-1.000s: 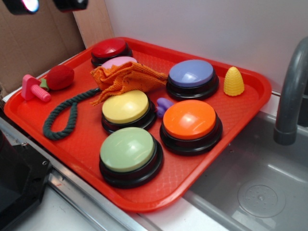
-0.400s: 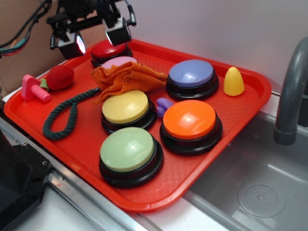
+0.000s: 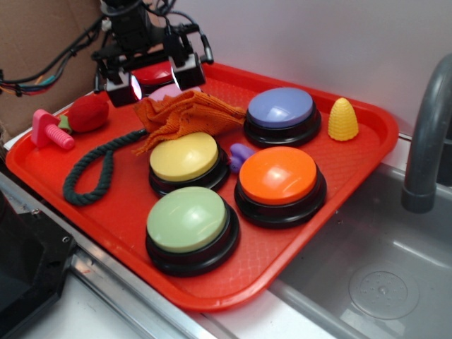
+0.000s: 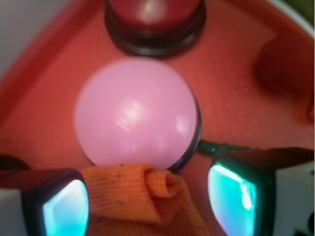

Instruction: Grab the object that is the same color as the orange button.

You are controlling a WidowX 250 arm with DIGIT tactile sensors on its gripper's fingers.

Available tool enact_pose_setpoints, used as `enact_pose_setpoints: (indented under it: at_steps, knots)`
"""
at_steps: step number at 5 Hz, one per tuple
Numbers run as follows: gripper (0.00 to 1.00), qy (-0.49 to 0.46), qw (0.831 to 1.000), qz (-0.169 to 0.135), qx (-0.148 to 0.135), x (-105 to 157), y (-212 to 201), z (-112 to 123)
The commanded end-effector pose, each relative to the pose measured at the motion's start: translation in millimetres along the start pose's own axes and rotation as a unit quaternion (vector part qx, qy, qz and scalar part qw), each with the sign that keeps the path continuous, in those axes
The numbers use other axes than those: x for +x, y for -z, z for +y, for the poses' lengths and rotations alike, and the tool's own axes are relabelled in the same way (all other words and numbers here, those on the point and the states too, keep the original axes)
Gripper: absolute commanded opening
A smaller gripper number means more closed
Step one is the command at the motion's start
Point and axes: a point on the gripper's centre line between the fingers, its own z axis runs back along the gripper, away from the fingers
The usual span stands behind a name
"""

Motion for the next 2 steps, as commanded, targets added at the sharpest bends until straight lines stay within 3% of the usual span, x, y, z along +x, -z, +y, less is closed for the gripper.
enact_pose_setpoints:
  at_steps: [1,2]
  knots:
    - [1.00,0.031,0.999,0.029,-0.034,-2.1,14.3,-0.5]
    - [1.00,0.049,0.997,0.041,-0.047,-6.9,18.3,-2.3]
